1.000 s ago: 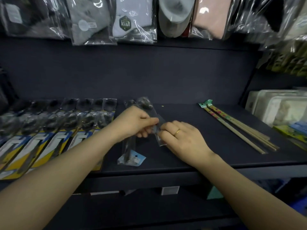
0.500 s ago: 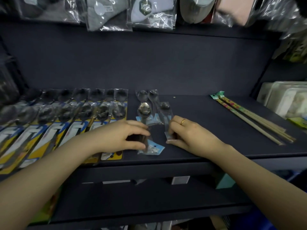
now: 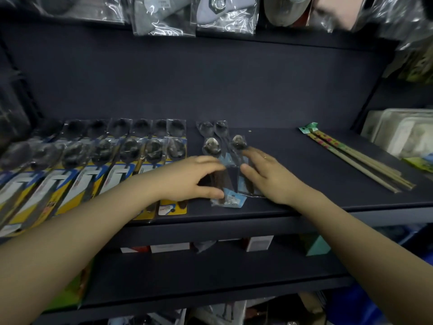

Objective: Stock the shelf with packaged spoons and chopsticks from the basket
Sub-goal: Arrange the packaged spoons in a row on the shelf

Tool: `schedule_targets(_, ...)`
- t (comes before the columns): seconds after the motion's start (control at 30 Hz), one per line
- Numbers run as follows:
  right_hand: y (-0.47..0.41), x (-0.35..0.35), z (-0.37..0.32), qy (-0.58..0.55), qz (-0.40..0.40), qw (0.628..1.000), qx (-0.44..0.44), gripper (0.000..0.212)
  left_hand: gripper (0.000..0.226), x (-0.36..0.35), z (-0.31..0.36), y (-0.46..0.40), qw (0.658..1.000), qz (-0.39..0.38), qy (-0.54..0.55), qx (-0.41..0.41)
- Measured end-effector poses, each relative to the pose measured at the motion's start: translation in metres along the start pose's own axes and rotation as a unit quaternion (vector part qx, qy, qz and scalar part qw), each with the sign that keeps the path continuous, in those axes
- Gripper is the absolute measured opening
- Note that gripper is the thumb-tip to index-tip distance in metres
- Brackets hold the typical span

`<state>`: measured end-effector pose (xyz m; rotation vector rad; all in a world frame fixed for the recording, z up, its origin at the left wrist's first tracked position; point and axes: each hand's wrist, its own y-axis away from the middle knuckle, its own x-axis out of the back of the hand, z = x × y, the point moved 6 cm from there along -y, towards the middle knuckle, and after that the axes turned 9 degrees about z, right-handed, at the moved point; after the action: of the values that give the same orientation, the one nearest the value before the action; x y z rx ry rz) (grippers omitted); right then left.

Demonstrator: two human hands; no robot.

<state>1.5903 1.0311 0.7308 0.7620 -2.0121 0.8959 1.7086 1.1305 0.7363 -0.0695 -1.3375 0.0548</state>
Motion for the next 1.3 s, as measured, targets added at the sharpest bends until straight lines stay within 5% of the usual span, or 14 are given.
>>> schedule_targets(0.2, 0.008, -0.019, -0.005, 0.098, -0.113, 0.989, -0.017, 0.055, 0.064, -0.005, -0.016, -0.006, 0.999, -0.052, -0.008, 0.014)
schedule_targets(0.37, 0.022, 0.011, -0.032, 0.132, 0.063, 0.987, 0.069, 0.047, 0.048, 0.004, -0.017, -0.02, 0.992, -0.007, -0.097, -0.081)
schedule_targets(0.5, 0.036, 0.006, -0.049, 0.107, 0.025, 0.992, 0.064, 0.047, 0.046, 0.008, -0.013, -0.031, 0.973, -0.003, -0.152, -0.175)
schedule_targets(0.8, 0.03, 0.002, -0.048, -0.102, 0.108, 0.988, -0.038, 0.003, 0.058, 0.009, -0.013, -0.036, 0.975, -0.012, -0.093, -0.203)
schedule_targets(0.93, 0.028, 0.007, -0.044, -0.306, 0.134, 0.933, -0.134, 0.02, 0.055, 0.016, -0.011, -0.035, 0.98, 0.038, -0.064, -0.186)
schedule_targets(1.1, 0.025, 0.008, -0.048, -0.418, 0.121, 0.89, -0.136, 0.027, 0.036, 0.02, -0.005, -0.038, 0.973, 0.112, -0.08, -0.186)
schedule_targets(1.2, 0.025, 0.007, -0.047, -0.314, 0.143, 0.936, -0.07, 0.048, 0.036, 0.018, -0.001, -0.036, 0.968, 0.11, -0.081, -0.211)
schedule_targets(1.3, 0.029, 0.008, -0.058, -0.09, 0.221, 0.968, 0.075, 0.026, 0.04, 0.018, -0.001, -0.034, 0.966, 0.108, -0.078, -0.222)
